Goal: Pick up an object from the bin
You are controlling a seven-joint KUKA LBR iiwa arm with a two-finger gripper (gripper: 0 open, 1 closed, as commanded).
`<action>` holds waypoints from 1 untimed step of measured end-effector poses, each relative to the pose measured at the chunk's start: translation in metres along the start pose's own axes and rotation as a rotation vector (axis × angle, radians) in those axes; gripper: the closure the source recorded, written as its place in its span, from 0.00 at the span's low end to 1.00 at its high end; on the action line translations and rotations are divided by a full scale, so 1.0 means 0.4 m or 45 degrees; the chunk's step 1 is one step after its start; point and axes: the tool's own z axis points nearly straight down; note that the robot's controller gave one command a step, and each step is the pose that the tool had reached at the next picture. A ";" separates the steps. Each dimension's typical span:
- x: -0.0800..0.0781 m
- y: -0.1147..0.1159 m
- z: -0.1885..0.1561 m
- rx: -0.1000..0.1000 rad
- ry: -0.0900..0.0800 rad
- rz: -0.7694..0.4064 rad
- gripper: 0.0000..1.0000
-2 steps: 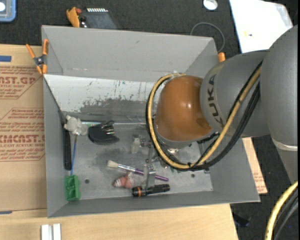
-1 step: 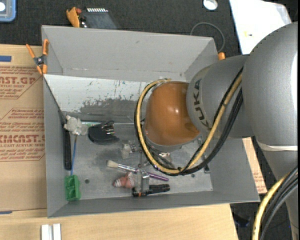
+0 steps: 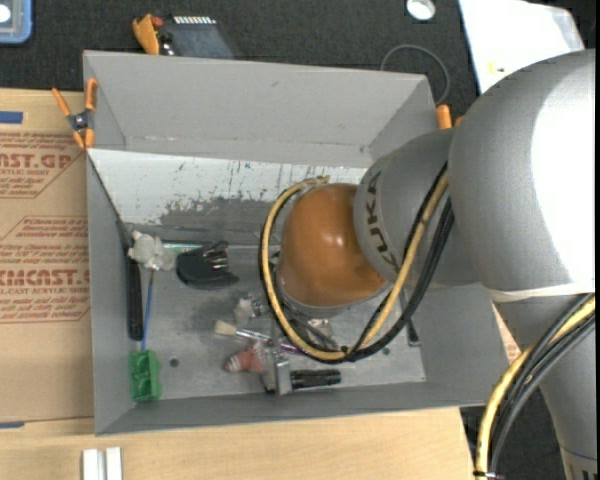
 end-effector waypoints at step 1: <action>0.007 0.067 -0.003 -0.003 0.005 -0.050 1.00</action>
Offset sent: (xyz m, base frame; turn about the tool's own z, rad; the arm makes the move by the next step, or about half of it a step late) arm 0.0000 0.0000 0.0000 0.0000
